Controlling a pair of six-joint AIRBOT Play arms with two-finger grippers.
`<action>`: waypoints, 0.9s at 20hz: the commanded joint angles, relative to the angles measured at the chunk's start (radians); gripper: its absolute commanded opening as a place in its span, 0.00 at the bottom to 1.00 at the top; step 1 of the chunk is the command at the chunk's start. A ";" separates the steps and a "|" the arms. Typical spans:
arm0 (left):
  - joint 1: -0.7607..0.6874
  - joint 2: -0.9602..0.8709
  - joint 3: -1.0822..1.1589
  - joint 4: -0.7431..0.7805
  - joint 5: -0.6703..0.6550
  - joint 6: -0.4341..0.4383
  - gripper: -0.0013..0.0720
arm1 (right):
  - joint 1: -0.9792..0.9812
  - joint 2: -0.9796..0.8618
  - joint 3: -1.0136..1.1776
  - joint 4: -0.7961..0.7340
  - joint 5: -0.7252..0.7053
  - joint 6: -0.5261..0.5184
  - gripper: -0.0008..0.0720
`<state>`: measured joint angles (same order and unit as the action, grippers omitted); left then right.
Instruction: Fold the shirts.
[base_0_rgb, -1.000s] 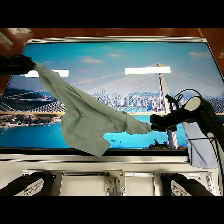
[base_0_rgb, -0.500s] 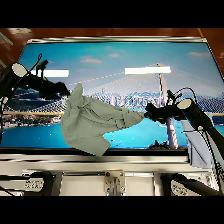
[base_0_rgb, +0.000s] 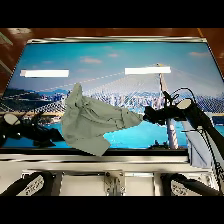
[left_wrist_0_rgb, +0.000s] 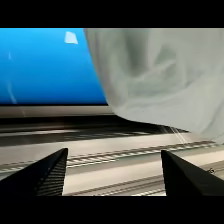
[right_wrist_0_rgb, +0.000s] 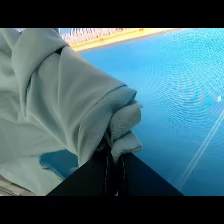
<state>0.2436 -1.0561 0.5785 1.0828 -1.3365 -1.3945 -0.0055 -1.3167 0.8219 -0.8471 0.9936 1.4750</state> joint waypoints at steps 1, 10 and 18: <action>0.021 0.087 -0.238 -0.154 0.137 0.060 0.96 | 0.000 -0.001 0.000 0.000 0.024 -0.016 0.10; -0.067 0.020 -0.256 -0.283 0.405 0.068 0.63 | 0.000 -0.001 0.000 0.001 0.069 -0.021 0.10; -0.124 0.081 -0.098 -0.365 0.346 0.253 0.07 | -0.016 0.019 0.037 0.223 0.098 -0.169 0.10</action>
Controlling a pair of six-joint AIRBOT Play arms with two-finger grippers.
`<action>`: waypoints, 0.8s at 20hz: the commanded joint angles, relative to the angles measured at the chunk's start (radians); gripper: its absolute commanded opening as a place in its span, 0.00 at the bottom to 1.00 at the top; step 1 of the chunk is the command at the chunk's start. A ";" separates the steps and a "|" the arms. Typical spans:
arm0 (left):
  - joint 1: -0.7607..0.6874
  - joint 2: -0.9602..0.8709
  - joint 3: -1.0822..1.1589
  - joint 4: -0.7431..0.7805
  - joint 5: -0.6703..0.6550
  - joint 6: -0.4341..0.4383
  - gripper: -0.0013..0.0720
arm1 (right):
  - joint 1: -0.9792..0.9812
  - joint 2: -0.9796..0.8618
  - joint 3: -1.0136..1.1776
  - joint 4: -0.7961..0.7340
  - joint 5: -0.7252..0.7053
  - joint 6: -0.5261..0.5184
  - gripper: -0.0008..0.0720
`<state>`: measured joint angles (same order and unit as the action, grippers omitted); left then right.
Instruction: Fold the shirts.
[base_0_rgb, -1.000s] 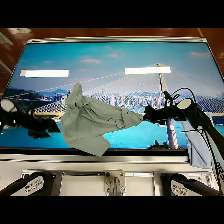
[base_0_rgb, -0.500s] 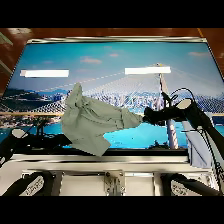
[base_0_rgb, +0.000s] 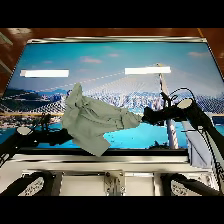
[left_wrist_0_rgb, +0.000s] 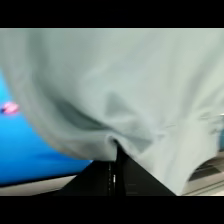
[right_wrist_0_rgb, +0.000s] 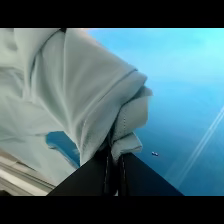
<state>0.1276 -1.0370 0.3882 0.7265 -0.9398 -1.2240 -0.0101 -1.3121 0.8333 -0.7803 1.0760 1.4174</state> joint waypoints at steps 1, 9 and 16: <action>-0.008 0.130 0.189 0.055 -0.085 0.073 0.07 | -0.024 0.037 0.054 0.254 0.027 -0.184 0.10; -0.008 0.435 1.345 0.493 0.078 -0.133 0.07 | -0.138 0.433 0.548 0.274 -0.061 -0.319 0.10; -0.008 0.444 1.581 0.549 -0.058 -0.219 0.07 | -0.137 0.715 0.656 -0.131 -0.033 -0.043 0.10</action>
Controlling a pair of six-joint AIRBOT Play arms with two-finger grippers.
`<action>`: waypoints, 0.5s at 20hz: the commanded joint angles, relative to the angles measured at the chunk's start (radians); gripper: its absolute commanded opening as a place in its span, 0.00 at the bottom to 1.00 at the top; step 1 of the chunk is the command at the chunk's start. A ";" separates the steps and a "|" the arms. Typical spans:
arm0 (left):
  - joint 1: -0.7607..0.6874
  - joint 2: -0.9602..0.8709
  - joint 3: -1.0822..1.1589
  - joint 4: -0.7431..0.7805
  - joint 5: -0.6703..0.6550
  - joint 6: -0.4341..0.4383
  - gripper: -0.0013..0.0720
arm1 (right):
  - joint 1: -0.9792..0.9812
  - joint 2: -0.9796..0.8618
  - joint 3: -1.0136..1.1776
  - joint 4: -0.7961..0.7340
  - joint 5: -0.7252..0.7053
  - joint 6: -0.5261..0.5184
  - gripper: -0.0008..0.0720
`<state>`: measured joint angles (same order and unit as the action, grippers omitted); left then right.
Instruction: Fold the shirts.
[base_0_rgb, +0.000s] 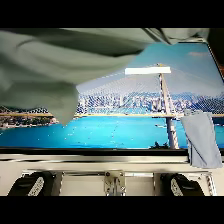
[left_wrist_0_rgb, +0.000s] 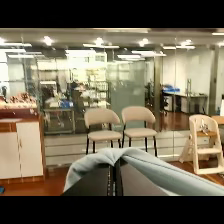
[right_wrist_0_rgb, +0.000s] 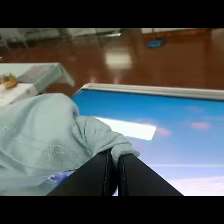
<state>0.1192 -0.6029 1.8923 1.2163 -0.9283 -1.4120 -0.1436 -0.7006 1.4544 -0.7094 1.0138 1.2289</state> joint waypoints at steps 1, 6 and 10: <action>0.001 0.008 0.077 0.090 -0.122 -0.031 0.07 | -0.003 0.129 0.035 -0.285 0.091 0.224 0.10; 0.001 -0.001 0.037 0.153 -0.406 -0.034 0.07 | -0.003 0.148 0.035 -0.468 0.562 0.397 0.10; 0.001 0.001 -0.138 0.072 -0.547 -0.034 0.07 | -0.003 0.101 -0.083 -0.470 0.844 0.438 0.10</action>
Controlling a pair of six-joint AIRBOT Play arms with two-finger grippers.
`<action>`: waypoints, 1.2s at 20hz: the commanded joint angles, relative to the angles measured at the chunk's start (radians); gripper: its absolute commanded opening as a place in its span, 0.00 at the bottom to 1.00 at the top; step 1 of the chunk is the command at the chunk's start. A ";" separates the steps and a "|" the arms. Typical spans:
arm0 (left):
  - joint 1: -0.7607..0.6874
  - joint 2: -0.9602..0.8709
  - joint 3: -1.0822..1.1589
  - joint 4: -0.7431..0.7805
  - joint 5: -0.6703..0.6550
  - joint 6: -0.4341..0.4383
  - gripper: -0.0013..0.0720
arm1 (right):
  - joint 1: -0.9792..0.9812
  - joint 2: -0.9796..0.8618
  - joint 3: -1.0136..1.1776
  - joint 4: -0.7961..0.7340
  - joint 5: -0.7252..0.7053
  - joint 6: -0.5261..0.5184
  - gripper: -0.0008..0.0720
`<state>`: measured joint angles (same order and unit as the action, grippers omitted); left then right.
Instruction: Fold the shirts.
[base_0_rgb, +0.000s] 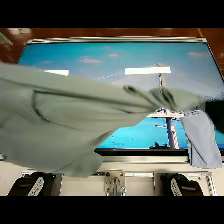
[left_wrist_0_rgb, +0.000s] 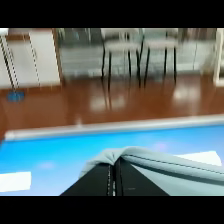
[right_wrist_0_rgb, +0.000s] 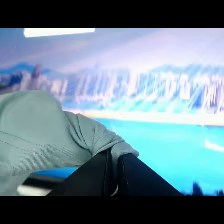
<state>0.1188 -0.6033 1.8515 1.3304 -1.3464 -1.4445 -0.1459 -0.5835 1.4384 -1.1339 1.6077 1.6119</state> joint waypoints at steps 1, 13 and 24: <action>0.001 0.001 -0.156 -0.070 -0.131 -0.001 0.07 | 0.000 -0.013 -0.140 -0.031 0.248 0.060 0.10; -0.001 -0.130 -0.872 -0.344 0.521 -0.001 0.07 | 0.000 -0.185 -0.578 0.091 -0.665 0.065 0.10; -0.026 -0.662 -0.893 -0.496 0.676 -0.013 0.93 | -0.001 -0.744 -0.578 0.603 -0.814 -0.325 0.78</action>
<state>0.0948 -1.1591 0.9623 0.8597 -0.6861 -1.4467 -0.1474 -1.2503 0.8608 -0.6662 0.7563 1.4761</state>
